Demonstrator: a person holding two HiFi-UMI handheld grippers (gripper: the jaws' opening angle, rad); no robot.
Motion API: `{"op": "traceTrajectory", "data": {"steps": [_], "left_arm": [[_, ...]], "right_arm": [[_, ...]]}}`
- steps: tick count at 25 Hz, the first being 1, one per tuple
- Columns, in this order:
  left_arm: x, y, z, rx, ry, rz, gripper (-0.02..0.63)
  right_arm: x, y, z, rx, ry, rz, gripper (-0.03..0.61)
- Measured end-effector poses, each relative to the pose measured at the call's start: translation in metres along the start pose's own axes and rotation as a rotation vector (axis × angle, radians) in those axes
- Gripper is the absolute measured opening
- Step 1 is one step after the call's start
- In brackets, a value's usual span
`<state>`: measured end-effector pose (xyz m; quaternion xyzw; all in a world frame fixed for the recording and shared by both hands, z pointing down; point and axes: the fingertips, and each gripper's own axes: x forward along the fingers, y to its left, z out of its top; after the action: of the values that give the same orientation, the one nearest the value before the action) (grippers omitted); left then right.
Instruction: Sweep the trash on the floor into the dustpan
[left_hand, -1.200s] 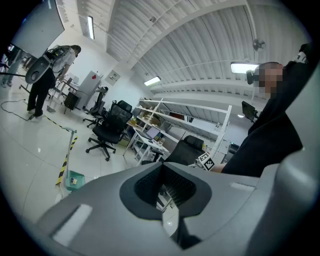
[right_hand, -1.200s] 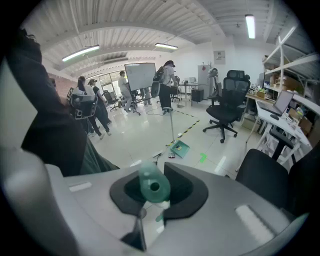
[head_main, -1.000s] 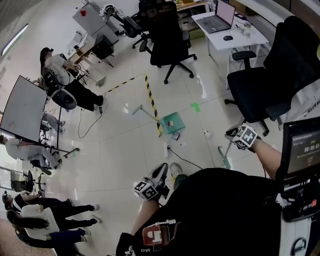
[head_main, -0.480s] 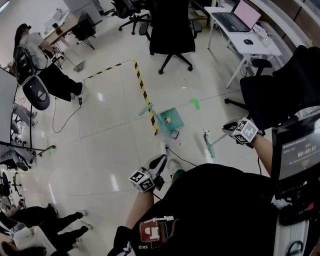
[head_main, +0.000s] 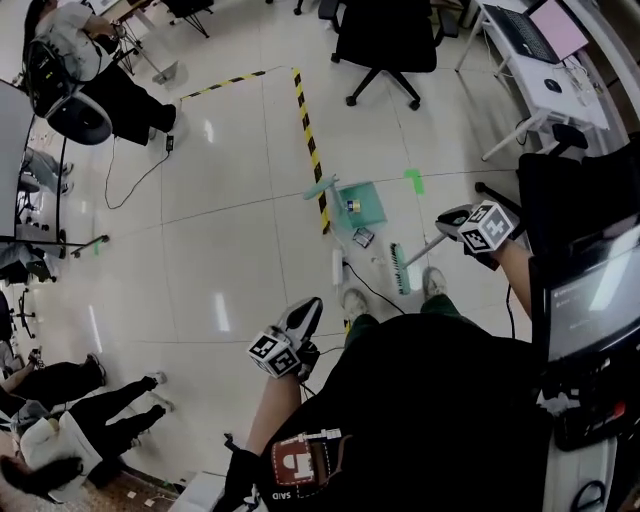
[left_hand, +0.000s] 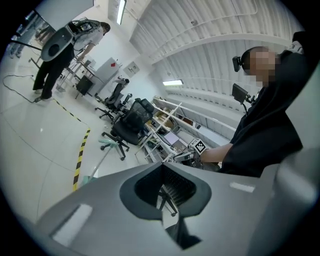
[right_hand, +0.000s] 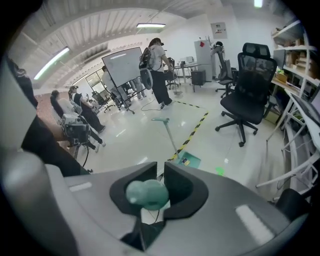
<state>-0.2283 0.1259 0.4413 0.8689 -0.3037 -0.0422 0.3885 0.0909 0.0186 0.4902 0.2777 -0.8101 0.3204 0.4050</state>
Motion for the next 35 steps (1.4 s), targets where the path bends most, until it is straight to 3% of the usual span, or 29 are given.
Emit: {"op": "traceTrajectory", "data": {"steps": [8, 11, 20, 35], "left_arm": [[-0.030, -0.023, -0.027, -0.045, -0.076, 0.264, -0.003], [-0.032, -0.024, -0.044, -0.091, -0.084, 0.326, -0.003], [-0.027, -0.013, -0.087, -0.164, 0.032, 0.291, -0.003], [-0.008, -0.030, -0.081, -0.159, 0.045, 0.229, -0.003]], "right_arm": [[0.094, -0.036, 0.041, 0.113, -0.098, 0.199, 0.046], [0.130, -0.053, 0.055, 0.159, -0.126, 0.245, 0.046], [0.209, -0.093, 0.047, 0.204, -0.128, 0.200, 0.044], [0.161, -0.167, 0.002, 0.370, -0.150, 0.058, 0.040]]}}
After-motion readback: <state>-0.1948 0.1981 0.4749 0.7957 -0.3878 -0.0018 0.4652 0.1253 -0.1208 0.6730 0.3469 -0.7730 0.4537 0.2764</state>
